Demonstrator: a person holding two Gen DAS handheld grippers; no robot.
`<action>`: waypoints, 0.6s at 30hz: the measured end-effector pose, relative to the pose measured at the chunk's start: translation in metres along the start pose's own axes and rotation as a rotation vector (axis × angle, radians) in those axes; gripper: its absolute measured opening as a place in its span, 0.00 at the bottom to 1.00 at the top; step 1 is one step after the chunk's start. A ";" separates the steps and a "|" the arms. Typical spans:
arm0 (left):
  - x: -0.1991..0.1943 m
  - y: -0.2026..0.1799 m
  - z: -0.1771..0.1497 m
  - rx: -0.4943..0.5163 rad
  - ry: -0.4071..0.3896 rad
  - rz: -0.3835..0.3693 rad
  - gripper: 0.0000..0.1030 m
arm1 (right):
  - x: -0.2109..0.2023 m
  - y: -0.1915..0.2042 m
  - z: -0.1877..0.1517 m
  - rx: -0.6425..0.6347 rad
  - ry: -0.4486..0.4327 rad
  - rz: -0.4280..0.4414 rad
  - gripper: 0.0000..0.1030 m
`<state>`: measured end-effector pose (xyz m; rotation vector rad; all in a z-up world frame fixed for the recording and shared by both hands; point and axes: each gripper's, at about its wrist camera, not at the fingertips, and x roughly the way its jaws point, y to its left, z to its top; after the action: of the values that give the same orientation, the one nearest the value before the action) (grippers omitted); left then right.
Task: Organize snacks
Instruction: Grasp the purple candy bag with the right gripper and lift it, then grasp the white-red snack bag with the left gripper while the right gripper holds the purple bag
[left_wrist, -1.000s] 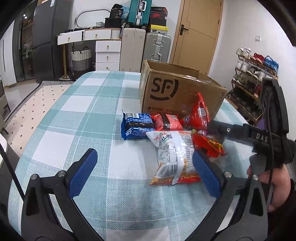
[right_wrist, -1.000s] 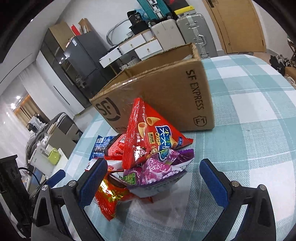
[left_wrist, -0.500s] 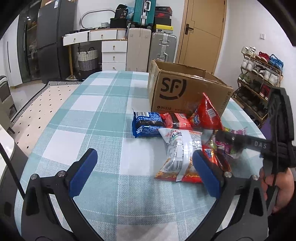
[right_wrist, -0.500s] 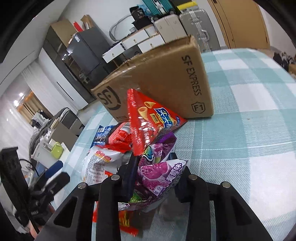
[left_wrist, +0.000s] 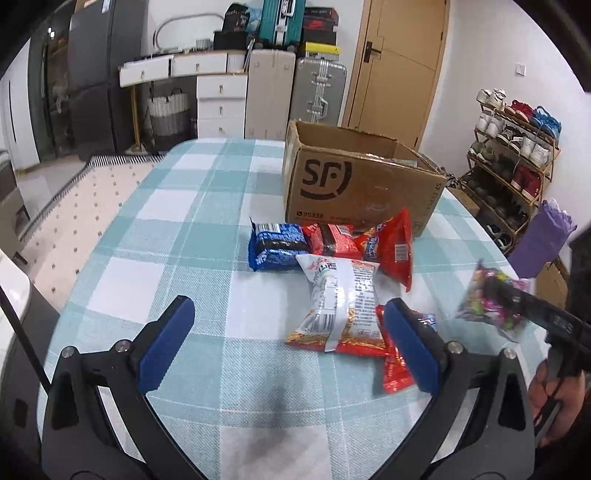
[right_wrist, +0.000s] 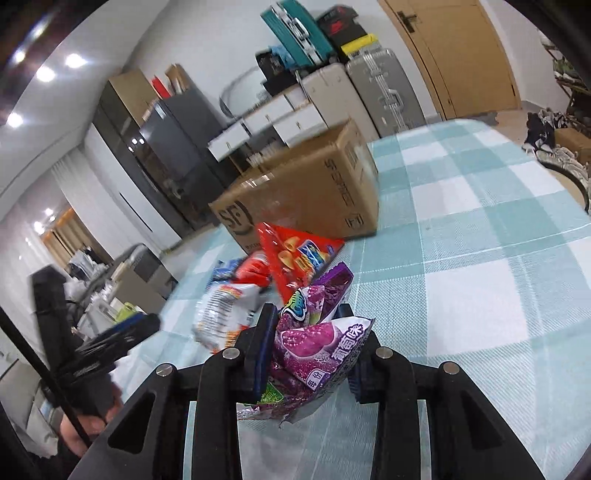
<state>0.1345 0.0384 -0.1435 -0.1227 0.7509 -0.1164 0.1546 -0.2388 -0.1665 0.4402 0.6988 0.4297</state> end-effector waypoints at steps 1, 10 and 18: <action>0.001 0.000 0.000 -0.009 0.013 -0.010 0.99 | -0.011 0.002 -0.002 -0.012 -0.026 0.003 0.32; 0.003 -0.009 -0.003 -0.022 0.067 -0.018 0.99 | -0.060 0.022 -0.015 -0.073 -0.101 -0.002 0.32; 0.017 -0.009 0.001 -0.052 0.108 -0.049 0.99 | -0.066 0.029 -0.017 -0.106 -0.105 -0.013 0.32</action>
<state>0.1472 0.0274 -0.1528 -0.1850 0.8592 -0.1509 0.0910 -0.2446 -0.1297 0.3557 0.5747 0.4264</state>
